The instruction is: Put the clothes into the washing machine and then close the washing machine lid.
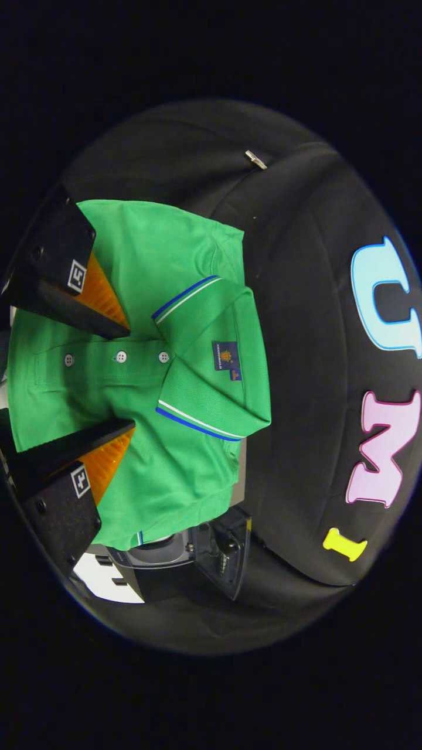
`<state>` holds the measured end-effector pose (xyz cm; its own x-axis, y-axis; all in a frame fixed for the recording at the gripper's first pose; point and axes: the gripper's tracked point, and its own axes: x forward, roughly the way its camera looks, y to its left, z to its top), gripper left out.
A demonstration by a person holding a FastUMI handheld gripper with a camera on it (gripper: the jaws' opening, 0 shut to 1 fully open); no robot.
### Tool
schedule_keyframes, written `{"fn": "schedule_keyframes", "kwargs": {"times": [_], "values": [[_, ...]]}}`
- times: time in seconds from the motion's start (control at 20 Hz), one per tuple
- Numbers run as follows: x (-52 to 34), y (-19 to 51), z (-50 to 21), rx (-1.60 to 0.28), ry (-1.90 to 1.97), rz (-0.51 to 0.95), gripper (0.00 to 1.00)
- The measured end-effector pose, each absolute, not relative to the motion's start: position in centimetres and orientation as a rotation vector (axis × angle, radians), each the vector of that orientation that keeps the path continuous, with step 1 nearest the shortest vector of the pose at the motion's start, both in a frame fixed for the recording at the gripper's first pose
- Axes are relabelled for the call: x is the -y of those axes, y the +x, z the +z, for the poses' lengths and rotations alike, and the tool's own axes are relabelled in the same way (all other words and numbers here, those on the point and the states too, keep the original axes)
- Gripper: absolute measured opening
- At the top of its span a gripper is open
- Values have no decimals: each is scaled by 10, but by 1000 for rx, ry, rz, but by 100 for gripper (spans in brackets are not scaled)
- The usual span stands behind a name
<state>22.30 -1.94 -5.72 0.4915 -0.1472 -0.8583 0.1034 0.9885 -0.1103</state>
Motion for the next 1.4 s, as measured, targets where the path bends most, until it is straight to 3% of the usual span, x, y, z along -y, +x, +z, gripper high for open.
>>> {"fn": "schedule_keyframes", "kwargs": {"times": [0.2, 0.35, 0.6, 0.7, 1.4], "values": [[25, 224, -57, -1096, -40, -181, 90], [30, 227, -55, -1069, 9, -180, 38], [38, 228, -54, -1053, -3, -180, 38], [36, 225, -49, -1012, -50, -130, 7], [35, 215, -18, -576, -92, -122, 7]]}}
